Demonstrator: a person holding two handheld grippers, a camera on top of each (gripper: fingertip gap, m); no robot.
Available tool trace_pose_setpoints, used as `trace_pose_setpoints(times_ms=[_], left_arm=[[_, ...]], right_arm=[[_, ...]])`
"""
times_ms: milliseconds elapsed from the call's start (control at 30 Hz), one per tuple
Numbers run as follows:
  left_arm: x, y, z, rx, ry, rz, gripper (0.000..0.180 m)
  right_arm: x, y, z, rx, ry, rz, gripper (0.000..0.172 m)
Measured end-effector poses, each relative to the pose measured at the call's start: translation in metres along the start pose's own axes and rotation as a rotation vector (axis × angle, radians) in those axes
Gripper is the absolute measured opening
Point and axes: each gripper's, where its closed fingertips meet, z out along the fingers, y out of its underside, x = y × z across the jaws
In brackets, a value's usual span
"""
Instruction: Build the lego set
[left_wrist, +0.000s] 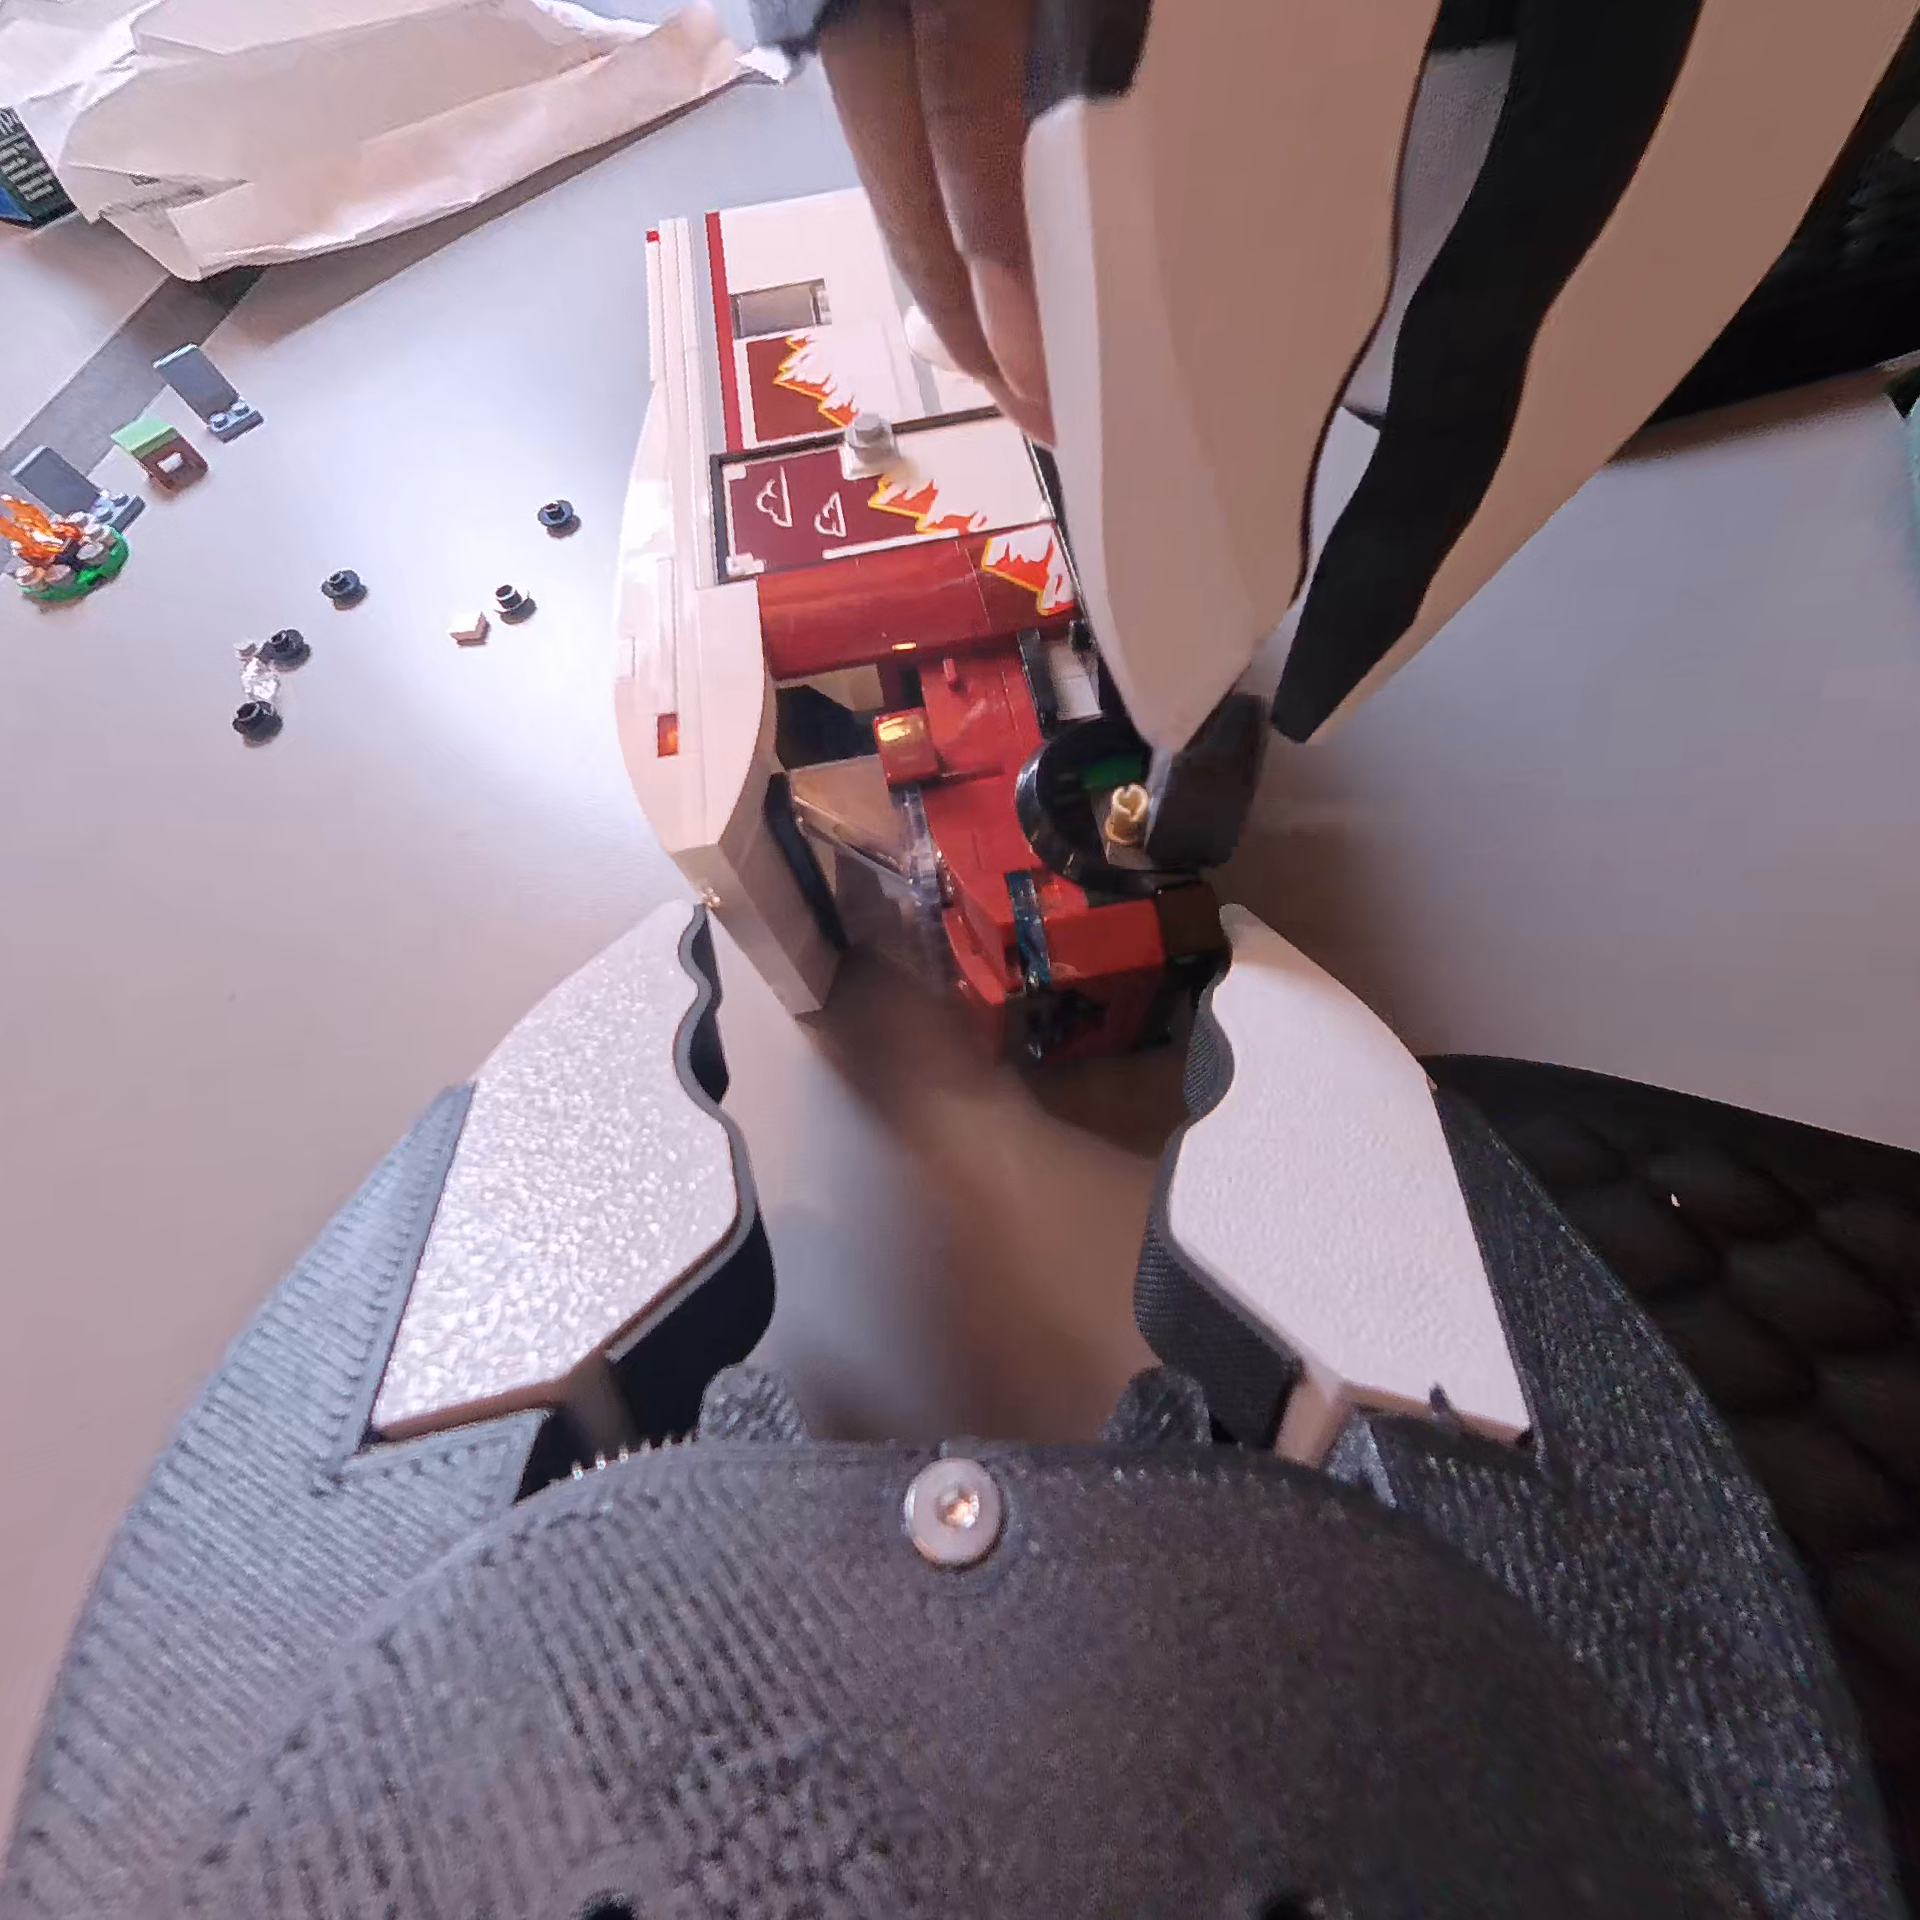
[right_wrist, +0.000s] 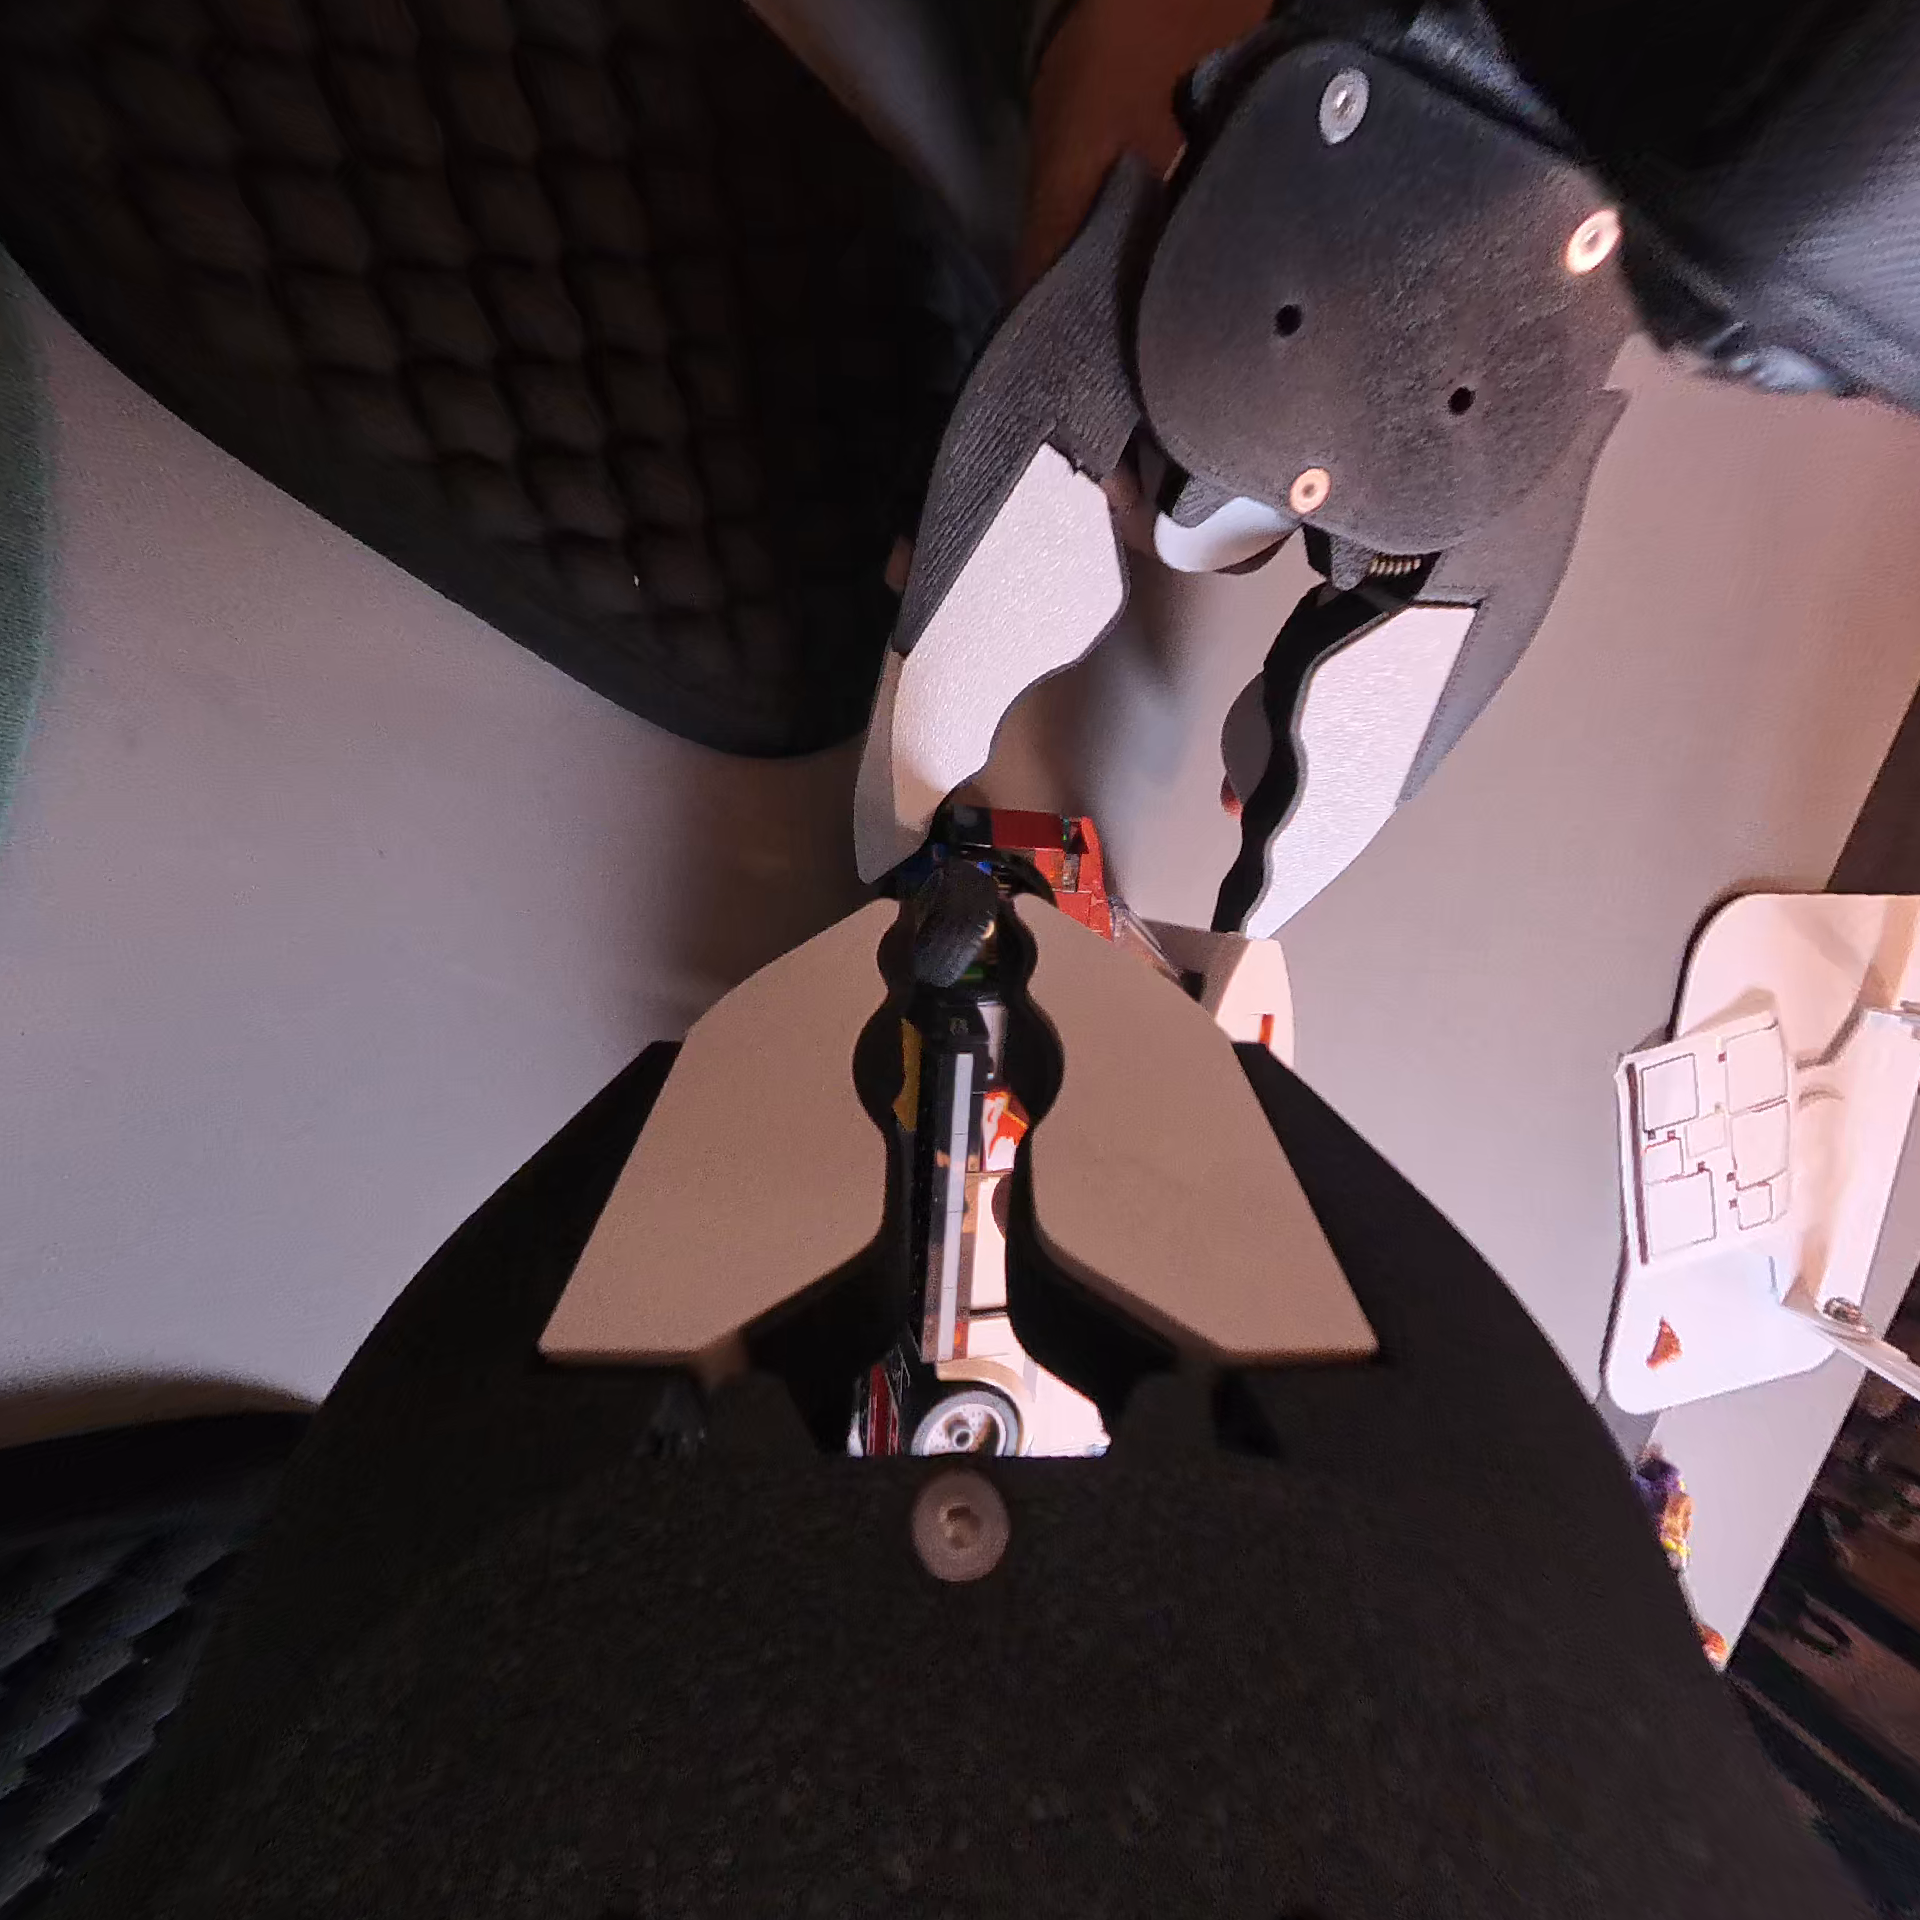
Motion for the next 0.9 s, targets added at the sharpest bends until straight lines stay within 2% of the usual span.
trace_pose_setpoints(times_ms=[167,367,533,733,900], left_arm=[[0.0,0.0,0.0,-0.001,-0.001,-0.006,0.087],[0.0,0.001,0.0,-0.003,-0.001,-0.007,0.087],[0.0,0.001,0.0,-0.003,-0.001,-0.008,0.087],[0.0,0.001,0.0,-0.004,0.0,-0.009,0.087],[0.0,0.001,0.0,-0.004,0.001,-0.011,0.087]], right_arm=[[0.0,0.011,0.012,-0.068,0.003,-0.028,0.013],[0.01,0.004,0.003,-0.014,-0.011,0.042,0.012],[0.01,0.0,0.002,0.037,-0.092,0.117,0.016],[0.021,0.003,0.002,0.033,-0.043,0.124,0.009],[0.018,0.001,0.0,0.041,-0.031,0.124,0.014]])
